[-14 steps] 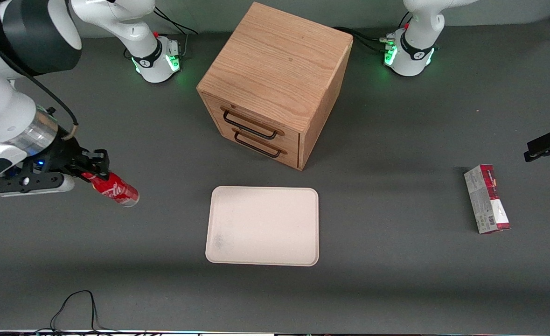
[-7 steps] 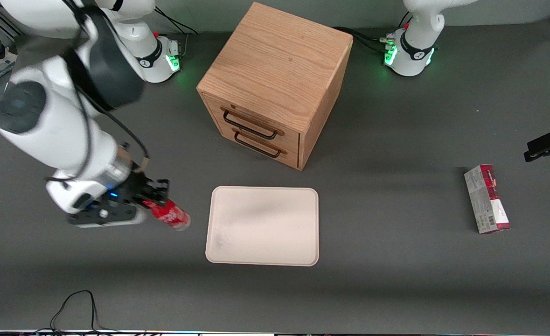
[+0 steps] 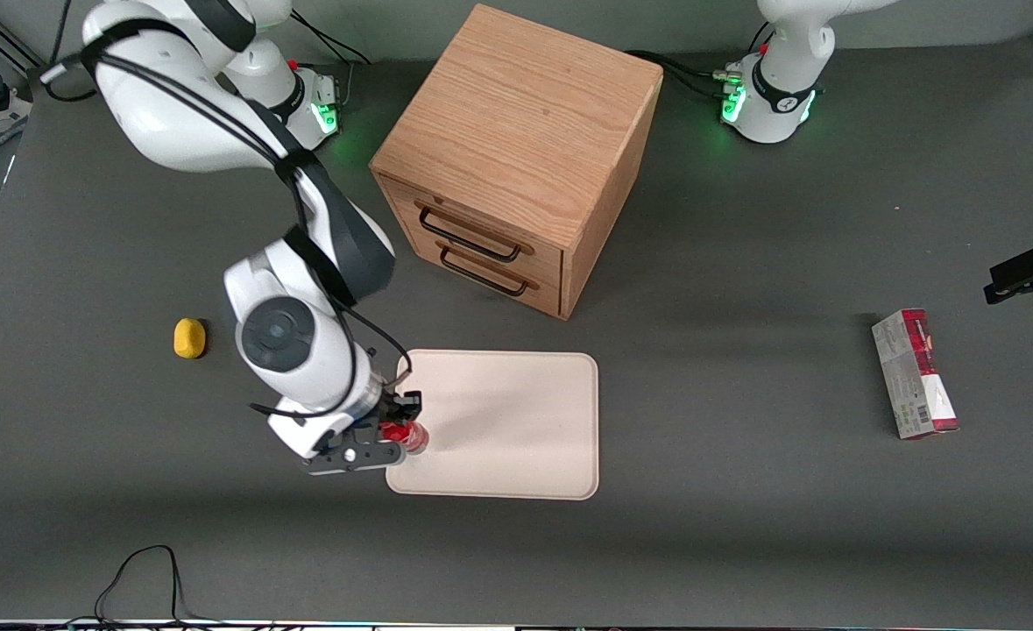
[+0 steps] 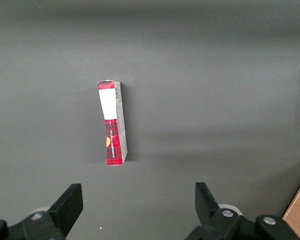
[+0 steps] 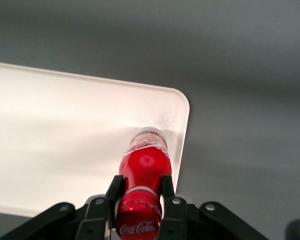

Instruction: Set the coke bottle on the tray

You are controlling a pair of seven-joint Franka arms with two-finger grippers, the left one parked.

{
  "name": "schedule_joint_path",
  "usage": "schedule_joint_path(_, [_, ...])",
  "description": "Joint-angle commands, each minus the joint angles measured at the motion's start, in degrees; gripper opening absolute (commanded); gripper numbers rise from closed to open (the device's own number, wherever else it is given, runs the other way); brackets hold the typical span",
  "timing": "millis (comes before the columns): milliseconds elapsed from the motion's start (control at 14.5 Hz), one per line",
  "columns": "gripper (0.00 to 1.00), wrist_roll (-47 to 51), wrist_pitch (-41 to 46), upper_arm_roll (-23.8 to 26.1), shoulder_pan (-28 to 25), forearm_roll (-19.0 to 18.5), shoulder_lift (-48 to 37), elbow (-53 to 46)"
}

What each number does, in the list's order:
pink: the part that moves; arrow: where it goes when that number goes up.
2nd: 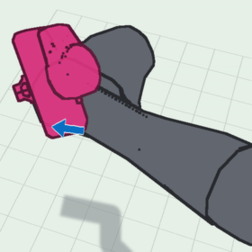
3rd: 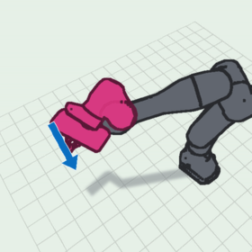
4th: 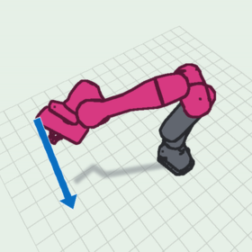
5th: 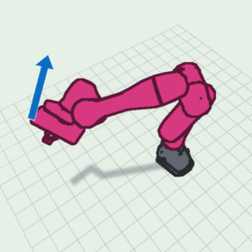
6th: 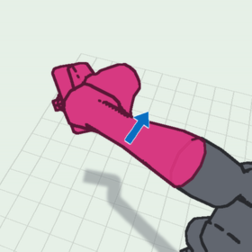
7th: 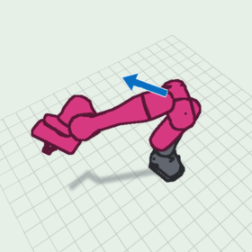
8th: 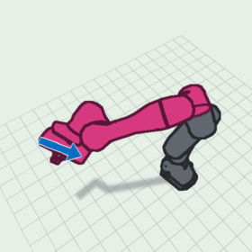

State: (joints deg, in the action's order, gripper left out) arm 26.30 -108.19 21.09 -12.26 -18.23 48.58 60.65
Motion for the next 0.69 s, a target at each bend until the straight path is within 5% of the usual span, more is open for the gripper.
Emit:
schedule_joint_path(0, [0.0,0.51,-3.41,0.53,-0.31,-2.51,1.78,0.5])
schedule_joint_path(138, [0.04,1.21,-6.15,0.27,-0.31,-2.52,2.13,1.22])
schedule_joint_path(207, [0.75,1.47,-6.59,0.27,-0.22,-2.52,2.31,1.22])
schedule_joint_path(276, [1.0,2.17,-6.86,0.27,-0.31,-2.6,2.31,1.22])
schedule_joint_path(621, [1.0,3.15,-4.24,-0.69,-0.48,-4.89,-2.24,1.31])
